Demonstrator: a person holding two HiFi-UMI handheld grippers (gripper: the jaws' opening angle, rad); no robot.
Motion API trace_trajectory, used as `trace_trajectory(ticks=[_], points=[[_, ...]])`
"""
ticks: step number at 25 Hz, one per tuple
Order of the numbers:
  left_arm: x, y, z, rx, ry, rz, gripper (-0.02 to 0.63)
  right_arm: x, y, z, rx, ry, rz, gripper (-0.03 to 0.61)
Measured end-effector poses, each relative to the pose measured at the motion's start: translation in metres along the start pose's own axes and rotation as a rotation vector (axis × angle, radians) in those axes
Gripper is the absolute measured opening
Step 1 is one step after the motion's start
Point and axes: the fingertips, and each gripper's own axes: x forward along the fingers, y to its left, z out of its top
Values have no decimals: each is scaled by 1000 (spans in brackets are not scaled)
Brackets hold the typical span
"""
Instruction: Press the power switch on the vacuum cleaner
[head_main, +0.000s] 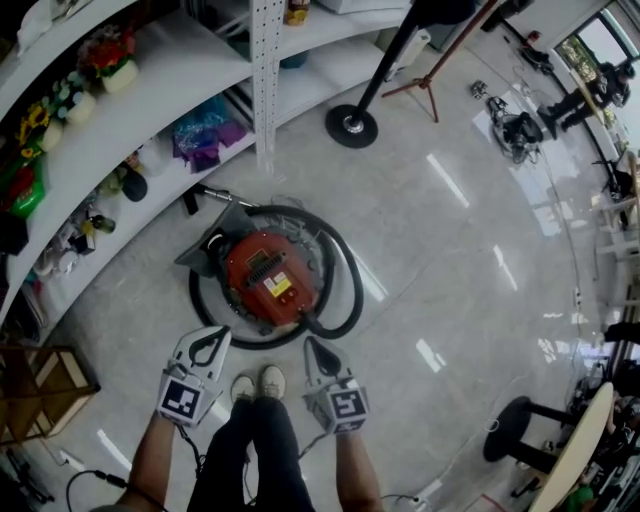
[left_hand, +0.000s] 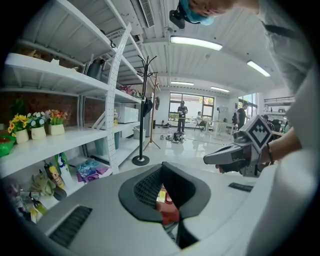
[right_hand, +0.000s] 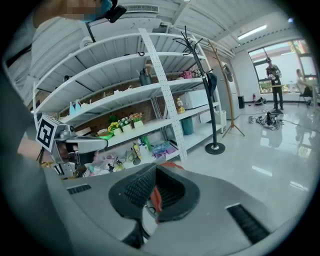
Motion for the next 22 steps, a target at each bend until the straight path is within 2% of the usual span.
trace_trajectory(ticks=[11,22], points=[[-25,-12,40,17,-25,-17,8,-29,21,45,-19,-41,-19,12],[-48,-24,76,33,-53,-24,8,-57,38,73,-19,-78,-23,12]])
